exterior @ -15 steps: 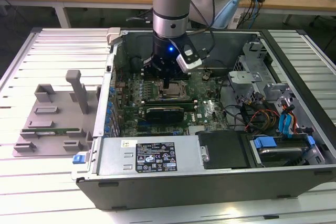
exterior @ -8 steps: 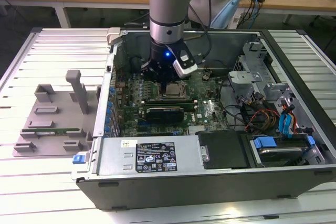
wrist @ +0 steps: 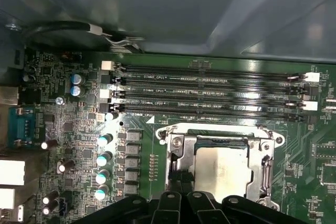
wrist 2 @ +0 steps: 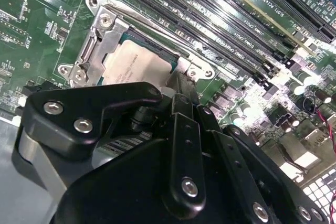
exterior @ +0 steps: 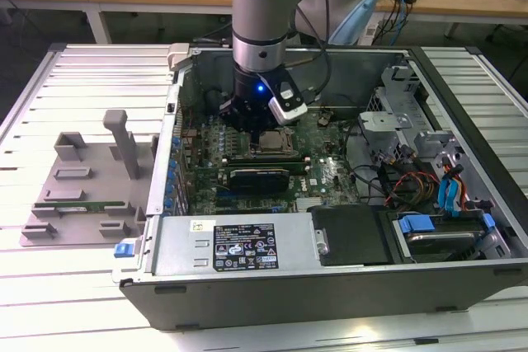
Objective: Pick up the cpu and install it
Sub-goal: 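Close the cpu cover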
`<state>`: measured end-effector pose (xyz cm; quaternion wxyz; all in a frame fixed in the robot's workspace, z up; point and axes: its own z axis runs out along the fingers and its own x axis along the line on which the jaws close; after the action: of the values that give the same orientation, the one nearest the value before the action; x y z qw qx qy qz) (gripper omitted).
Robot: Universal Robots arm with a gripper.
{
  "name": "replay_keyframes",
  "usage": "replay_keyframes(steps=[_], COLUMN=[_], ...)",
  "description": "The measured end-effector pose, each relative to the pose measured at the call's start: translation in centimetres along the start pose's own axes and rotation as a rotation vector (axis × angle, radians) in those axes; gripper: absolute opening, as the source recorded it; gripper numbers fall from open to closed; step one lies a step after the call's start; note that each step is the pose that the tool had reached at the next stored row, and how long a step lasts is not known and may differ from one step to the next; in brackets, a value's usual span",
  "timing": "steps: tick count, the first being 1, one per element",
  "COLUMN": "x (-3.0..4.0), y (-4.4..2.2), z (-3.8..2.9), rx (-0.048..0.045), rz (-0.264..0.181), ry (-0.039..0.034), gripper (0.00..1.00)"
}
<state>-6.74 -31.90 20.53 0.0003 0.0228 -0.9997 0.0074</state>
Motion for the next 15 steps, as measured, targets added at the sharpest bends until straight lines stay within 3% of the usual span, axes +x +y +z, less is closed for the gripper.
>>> replay_keyframes(steps=[2,5,8,10,12,13,14,15], x=[0.0,0.0,-0.01,0.0,0.0,0.01,0.0,0.0], y=[0.01,0.02,0.03,0.01,0.01,0.01,0.01,0.01], z=[-0.03,-0.63,-1.7,-2.86,-2.91,-2.91,-2.88,-2.87], rx=[-0.0002,0.0008,0.0027,0.0046,0.0056,0.0063,0.007,0.0075], rz=[0.0,0.0,0.0,0.0,0.0,0.0,0.001,0.001], ry=[-0.0001,0.0,-0.0005,-0.0021,-0.0032,-0.0108,-0.0309,-0.0431], gripper=[0.11,0.11,0.11,0.11,0.11,0.11,0.11,0.11])
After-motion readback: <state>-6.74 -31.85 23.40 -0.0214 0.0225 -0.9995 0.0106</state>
